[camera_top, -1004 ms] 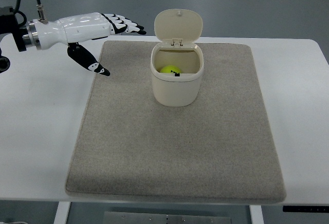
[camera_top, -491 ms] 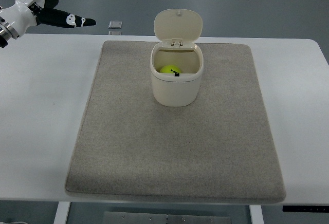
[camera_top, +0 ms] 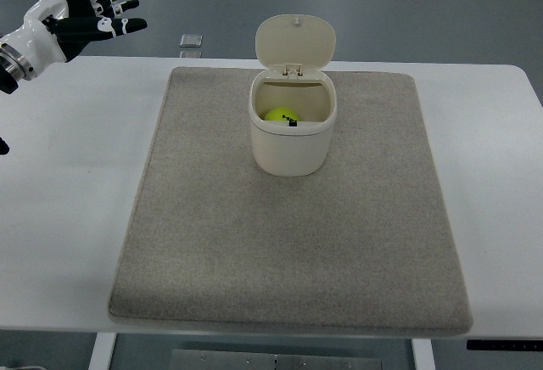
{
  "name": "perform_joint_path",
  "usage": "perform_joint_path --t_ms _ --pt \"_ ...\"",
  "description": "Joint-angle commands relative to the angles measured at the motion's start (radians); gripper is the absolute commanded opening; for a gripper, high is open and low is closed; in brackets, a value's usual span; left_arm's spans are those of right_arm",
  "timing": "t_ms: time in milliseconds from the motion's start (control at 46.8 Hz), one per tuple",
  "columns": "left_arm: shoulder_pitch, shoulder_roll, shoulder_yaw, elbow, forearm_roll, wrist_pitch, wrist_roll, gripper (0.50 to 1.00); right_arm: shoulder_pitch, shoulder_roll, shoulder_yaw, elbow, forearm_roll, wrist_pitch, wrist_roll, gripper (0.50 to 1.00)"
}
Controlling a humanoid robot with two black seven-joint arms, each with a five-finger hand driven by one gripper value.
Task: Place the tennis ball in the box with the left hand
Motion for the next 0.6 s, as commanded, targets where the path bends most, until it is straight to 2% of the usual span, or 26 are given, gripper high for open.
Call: perform_joint_path --t_ms 0,171,427,577 --pt "0.002 -0.022 0.000 0.032 -0.082 -0.026 0.060 0.992 0.000 0.000 0.000 0.000 0.000 0.000 0.000 0.901" --pt "0.005 -0.035 -0.011 0.053 -0.220 -0.070 0.166 0.992 0.000 0.000 0.000 0.000 0.000 0.000 0.000 0.901" --pt "0.005 -0.066 -0.026 0.151 -0.441 -0.248 0.351 0.992 0.000 0.000 0.000 0.000 0.000 0.000 0.000 0.901" --pt "0.006 -0.129 -0.037 0.233 -0.490 -0.281 0.406 0.992 0.000 0.000 0.000 0.000 0.000 0.000 0.000 0.901"
